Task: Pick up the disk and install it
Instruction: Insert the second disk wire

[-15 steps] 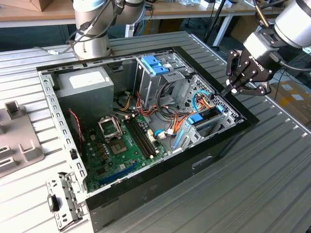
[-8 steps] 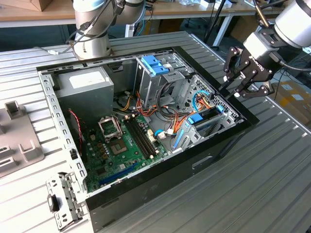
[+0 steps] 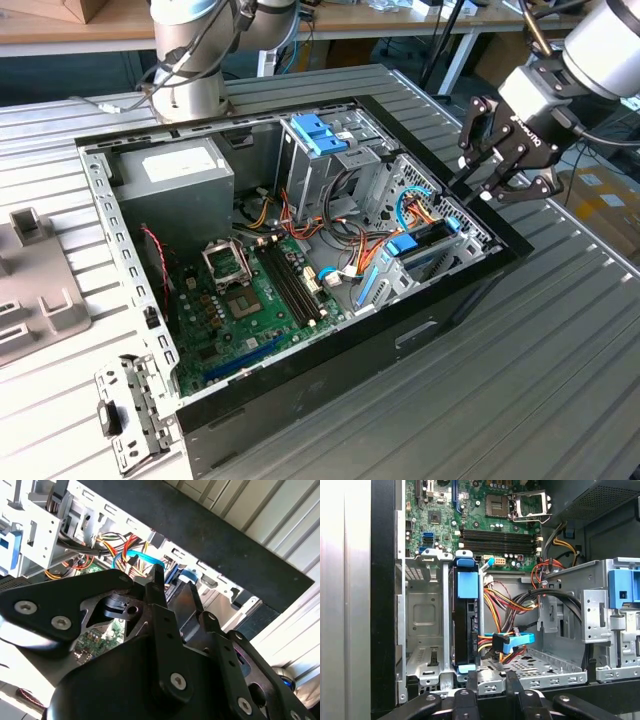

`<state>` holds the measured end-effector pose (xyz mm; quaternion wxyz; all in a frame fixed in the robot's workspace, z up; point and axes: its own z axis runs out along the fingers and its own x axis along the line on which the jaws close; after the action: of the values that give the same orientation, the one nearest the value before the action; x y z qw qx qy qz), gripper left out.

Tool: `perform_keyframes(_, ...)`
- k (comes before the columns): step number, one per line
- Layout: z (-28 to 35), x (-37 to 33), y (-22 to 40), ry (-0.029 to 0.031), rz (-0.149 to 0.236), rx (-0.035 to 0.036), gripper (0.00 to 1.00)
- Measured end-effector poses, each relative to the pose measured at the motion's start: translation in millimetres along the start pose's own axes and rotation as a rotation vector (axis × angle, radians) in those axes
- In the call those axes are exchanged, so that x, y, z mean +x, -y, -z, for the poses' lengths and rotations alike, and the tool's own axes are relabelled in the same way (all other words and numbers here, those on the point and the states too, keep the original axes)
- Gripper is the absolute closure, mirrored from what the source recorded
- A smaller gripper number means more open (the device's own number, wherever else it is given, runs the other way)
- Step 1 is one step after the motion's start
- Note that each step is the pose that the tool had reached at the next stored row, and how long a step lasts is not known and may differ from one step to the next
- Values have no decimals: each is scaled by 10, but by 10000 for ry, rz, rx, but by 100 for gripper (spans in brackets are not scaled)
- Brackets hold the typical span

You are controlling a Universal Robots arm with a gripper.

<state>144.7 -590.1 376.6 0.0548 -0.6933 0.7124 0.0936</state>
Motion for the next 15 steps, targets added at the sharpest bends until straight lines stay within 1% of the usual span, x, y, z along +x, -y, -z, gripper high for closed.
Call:
perform_keyframes(5, -10, -18, -103, 0, 0, 1, 64)
perform_keyframes(8, -19, -40, -164, 1, 0, 1, 64)
perform_keyframes(15, -30, -42, -244, 1, -1, 1, 64)
